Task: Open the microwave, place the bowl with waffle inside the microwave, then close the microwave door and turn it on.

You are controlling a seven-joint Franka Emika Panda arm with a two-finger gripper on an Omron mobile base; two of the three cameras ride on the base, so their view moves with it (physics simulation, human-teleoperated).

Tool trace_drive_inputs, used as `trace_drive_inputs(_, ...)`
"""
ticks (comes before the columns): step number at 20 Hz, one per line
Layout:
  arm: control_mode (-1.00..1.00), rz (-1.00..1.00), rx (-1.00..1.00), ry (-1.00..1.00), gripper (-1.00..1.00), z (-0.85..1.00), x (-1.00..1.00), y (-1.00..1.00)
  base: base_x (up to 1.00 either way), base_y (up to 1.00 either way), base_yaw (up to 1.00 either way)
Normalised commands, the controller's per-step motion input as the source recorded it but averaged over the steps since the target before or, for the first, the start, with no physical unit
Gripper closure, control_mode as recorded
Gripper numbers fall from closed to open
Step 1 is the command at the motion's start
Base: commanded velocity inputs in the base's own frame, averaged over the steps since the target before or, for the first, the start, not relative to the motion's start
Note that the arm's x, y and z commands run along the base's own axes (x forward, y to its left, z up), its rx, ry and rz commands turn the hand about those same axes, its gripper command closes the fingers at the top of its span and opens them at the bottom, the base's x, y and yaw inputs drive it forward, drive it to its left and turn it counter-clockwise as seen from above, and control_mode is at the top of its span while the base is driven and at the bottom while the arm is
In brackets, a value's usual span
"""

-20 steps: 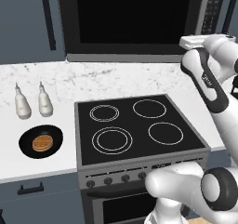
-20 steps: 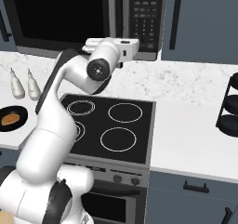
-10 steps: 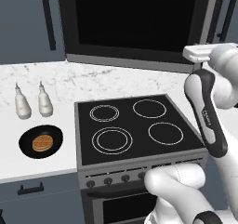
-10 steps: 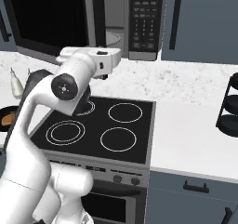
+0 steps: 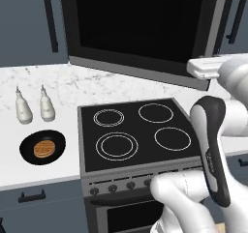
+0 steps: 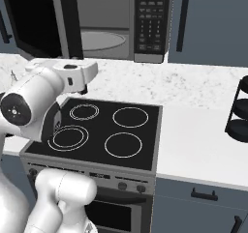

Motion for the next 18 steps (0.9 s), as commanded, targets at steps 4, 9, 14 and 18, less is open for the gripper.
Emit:
trace_drive_inputs(4, -1.00, 0.04, 0.00, 0.01, 1.00, 0.00, -0.69, 0.36, 0.00, 0.00, 0.00)
trace_drive_inputs(9, -1.00, 0.03, -0.01, 0.03, 1.00, 0.00, -0.60, 0.42, 0.00, 0.00, 0.00)
trace_drive_inputs(14, -1.00, 0.02, 0.00, 0.06, 1.00, 0.00, -0.51, 0.41, 0.00, 0.00, 0.00)
trace_drive_inputs(18, -1.00, 0.00, -0.02, 0.08, 1.00, 0.00, -0.30, 0.43, 0.00, 0.00, 0.00)
